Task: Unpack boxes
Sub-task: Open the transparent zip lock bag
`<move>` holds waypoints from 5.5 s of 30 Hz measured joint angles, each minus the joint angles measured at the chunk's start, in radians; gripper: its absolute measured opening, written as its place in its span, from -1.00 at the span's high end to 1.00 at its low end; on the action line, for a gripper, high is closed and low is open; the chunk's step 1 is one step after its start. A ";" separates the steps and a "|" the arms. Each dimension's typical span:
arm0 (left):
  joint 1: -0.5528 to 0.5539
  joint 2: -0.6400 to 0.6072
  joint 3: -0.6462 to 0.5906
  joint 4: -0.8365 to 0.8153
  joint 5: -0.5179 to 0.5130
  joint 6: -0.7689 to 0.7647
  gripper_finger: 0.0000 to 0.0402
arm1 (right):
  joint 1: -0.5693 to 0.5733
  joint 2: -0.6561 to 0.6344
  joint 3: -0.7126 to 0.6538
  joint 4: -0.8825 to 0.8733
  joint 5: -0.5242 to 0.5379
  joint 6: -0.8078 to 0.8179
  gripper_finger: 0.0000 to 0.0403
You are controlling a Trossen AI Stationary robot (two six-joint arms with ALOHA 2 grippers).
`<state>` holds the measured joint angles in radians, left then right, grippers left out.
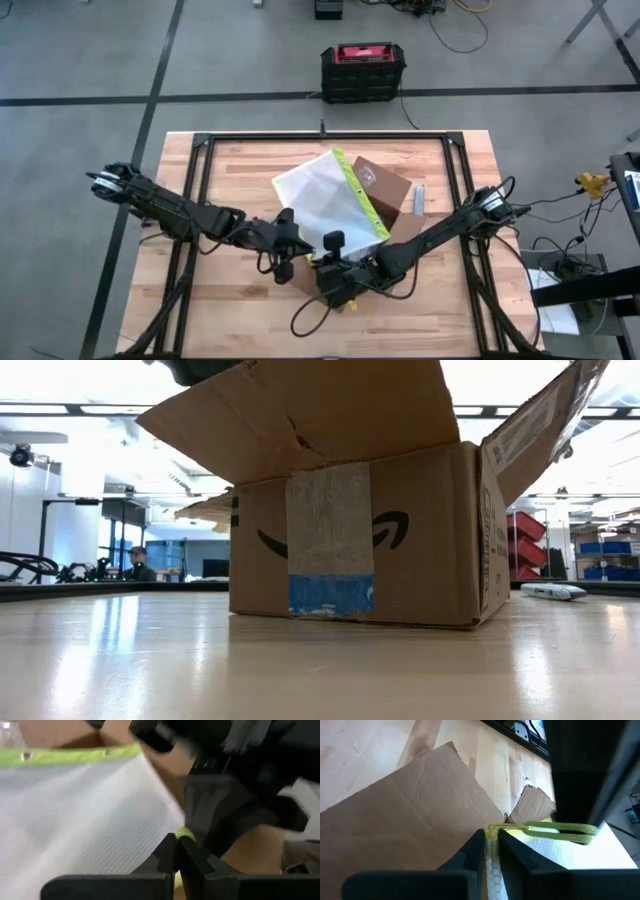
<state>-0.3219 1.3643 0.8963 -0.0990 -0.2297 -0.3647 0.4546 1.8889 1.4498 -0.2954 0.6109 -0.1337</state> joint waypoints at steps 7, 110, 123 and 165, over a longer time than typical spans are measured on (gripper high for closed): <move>0.000 -0.001 -0.046 -0.177 -0.060 -0.107 1.00 | 0.030 -0.013 0.000 -0.026 0.057 -0.007 0.98; -0.093 0.302 0.040 0.389 -0.323 0.048 0.99 | 0.206 -0.172 -0.002 -0.230 0.109 0.175 1.00; -0.053 0.280 0.037 0.238 -0.364 0.036 1.00 | 0.247 -0.170 -0.003 -0.279 0.097 0.247 1.00; -0.090 0.385 0.041 0.603 0.086 0.041 0.37 | 0.215 -0.144 -0.017 -0.353 0.119 0.315 0.62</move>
<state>-0.4117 1.7493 0.9371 0.5038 -0.1437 -0.3237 0.6693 1.7451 1.4330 -0.6480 0.7296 0.1814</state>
